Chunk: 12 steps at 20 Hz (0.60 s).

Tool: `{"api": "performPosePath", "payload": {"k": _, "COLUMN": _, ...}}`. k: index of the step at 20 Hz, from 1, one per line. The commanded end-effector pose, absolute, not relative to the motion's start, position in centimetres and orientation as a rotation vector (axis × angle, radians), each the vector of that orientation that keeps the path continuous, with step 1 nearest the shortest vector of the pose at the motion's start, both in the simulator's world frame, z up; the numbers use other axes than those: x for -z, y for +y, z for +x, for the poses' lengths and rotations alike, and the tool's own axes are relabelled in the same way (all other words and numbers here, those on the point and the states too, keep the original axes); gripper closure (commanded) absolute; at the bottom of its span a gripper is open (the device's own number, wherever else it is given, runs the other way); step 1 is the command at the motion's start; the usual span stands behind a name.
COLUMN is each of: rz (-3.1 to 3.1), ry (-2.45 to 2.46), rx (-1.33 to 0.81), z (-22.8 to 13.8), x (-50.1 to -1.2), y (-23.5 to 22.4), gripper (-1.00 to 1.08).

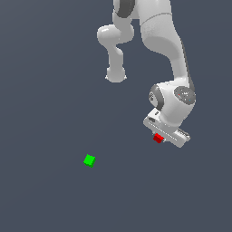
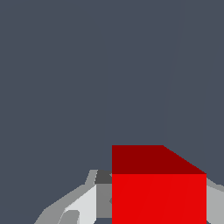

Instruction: Stack the red cube on top of the green cube.

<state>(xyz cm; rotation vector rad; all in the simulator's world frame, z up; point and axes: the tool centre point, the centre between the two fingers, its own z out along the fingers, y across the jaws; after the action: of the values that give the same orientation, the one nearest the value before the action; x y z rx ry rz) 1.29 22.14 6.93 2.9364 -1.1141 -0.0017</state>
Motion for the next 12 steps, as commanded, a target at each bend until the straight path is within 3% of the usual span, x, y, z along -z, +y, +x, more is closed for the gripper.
{"api": "performPosePath", "payload": {"k": 1, "rz": 2.937, "ry": -1.114, "rx": 0.0, "z": 1.3, "x": -8.8, "y": 22.1, "gripper": 1.08}}
{"api": "performPosePath", "payload": {"k": 12, "rz": 2.938, "ry": -1.115, "rx": -0.001, "z": 1.4, "x": -11.9, "y": 22.2, "gripper": 1.08}}
